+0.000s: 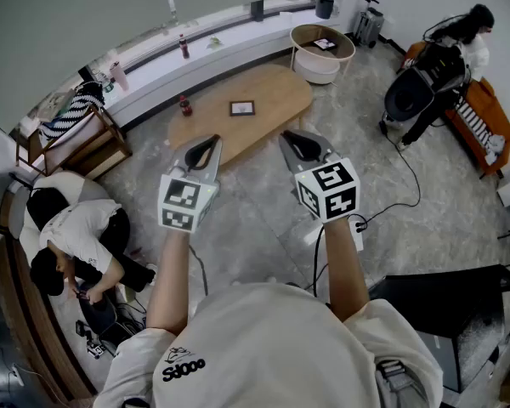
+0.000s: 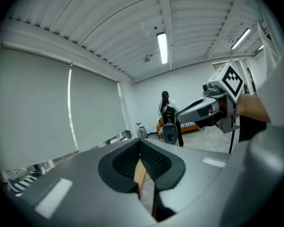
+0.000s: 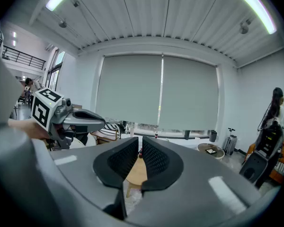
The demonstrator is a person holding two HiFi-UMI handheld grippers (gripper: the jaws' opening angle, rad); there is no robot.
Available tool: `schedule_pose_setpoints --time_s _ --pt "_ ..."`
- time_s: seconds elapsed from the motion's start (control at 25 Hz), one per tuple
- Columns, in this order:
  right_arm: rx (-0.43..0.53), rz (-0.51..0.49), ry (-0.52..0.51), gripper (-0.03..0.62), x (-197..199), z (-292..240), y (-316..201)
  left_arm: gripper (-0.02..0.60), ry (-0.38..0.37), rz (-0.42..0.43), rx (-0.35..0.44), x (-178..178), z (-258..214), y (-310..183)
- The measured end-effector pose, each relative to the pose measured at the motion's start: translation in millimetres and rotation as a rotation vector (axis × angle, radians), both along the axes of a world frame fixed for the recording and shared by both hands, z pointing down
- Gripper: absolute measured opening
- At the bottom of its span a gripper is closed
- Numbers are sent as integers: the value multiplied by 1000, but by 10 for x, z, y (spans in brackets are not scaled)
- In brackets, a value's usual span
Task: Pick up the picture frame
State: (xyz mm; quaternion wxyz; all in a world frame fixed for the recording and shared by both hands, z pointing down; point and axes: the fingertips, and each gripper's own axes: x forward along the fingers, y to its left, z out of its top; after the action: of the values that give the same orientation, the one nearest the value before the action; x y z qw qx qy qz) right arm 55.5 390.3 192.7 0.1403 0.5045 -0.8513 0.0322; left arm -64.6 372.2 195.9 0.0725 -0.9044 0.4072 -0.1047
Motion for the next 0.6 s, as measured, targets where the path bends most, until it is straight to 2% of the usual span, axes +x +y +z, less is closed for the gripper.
schedule_pose_setpoints --time_s 0.28,0.6 --pt "17 6 11 28 108 50 -106 9 2 -13 -5 41 111 -133" --pt "33 37 -3 26 525 189 -35 9 3 -51 -19 275 307 -46"
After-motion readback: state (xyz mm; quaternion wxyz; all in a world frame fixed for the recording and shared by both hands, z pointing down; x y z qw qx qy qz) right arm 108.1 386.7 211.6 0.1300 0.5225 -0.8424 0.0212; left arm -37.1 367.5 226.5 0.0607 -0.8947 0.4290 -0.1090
